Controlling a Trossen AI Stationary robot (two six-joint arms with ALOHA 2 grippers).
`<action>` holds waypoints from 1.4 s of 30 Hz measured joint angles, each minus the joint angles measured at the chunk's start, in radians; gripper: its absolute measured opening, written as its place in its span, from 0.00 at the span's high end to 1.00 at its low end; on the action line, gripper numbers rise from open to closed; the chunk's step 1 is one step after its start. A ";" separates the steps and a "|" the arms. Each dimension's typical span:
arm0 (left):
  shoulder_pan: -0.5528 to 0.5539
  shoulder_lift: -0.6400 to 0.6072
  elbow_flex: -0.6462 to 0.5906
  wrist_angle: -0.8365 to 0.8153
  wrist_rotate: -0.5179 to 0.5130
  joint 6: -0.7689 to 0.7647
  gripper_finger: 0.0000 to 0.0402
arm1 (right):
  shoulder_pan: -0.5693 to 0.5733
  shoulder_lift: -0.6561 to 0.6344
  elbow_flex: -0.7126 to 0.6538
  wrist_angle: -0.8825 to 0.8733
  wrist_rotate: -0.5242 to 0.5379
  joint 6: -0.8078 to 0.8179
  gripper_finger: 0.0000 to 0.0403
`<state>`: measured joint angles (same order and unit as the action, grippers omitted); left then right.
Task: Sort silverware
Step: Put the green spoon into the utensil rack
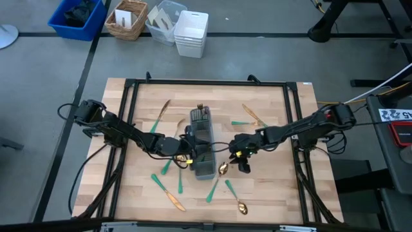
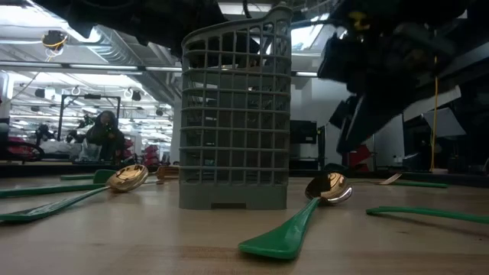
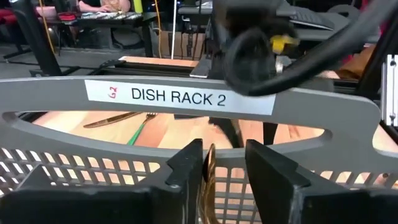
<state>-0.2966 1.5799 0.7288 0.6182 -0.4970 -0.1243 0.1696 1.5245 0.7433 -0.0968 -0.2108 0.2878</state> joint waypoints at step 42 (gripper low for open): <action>-0.008 -0.001 0.000 0.007 -0.001 0.001 0.71 | 0.000 0.216 0.012 0.275 -0.073 0.126 0.96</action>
<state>-0.3046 1.5791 0.7288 0.6247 -0.4982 -0.1234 0.1699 1.7401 0.7552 0.1786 -0.2837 0.4143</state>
